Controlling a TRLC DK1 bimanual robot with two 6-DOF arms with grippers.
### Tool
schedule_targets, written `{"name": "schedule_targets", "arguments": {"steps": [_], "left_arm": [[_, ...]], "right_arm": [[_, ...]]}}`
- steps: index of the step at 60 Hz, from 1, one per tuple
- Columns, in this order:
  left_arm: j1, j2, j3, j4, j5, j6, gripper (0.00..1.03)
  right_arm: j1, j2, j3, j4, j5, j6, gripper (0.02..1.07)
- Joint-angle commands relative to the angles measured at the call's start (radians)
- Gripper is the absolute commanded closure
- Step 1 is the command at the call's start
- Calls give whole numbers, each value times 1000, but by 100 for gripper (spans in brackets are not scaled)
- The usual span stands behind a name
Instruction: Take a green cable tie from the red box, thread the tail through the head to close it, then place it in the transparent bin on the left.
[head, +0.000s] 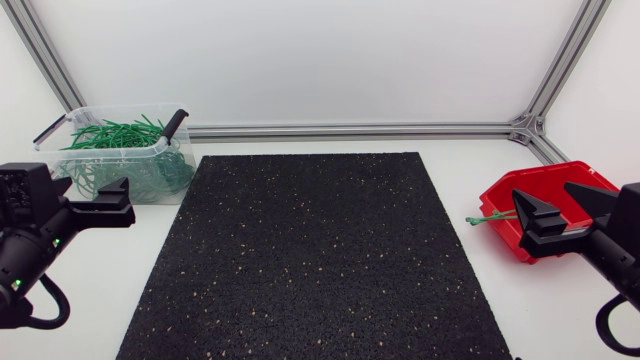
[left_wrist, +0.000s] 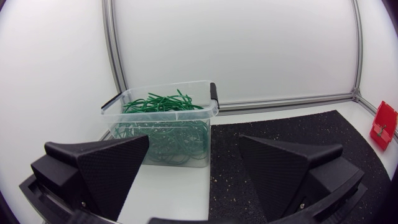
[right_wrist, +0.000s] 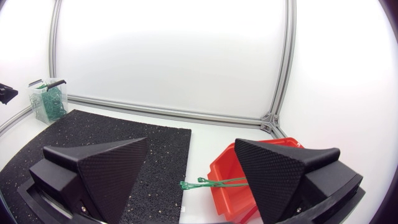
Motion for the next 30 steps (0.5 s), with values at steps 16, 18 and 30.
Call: {"name": "schedule_targets", "arguments": {"steps": [16, 18, 30], "left_arm": [[-12, -228, -170, 19, 6, -34, 3], [-9, -246, -178, 13, 13, -36, 3], [6, -345, -223, -25, 54, -43, 3]], "right_arm": [[83, -168, -127, 17, 102, 65, 6], [91, -186, -139, 17, 113, 70, 6], [140, -286, -203, 21, 174, 99, 6]]}}
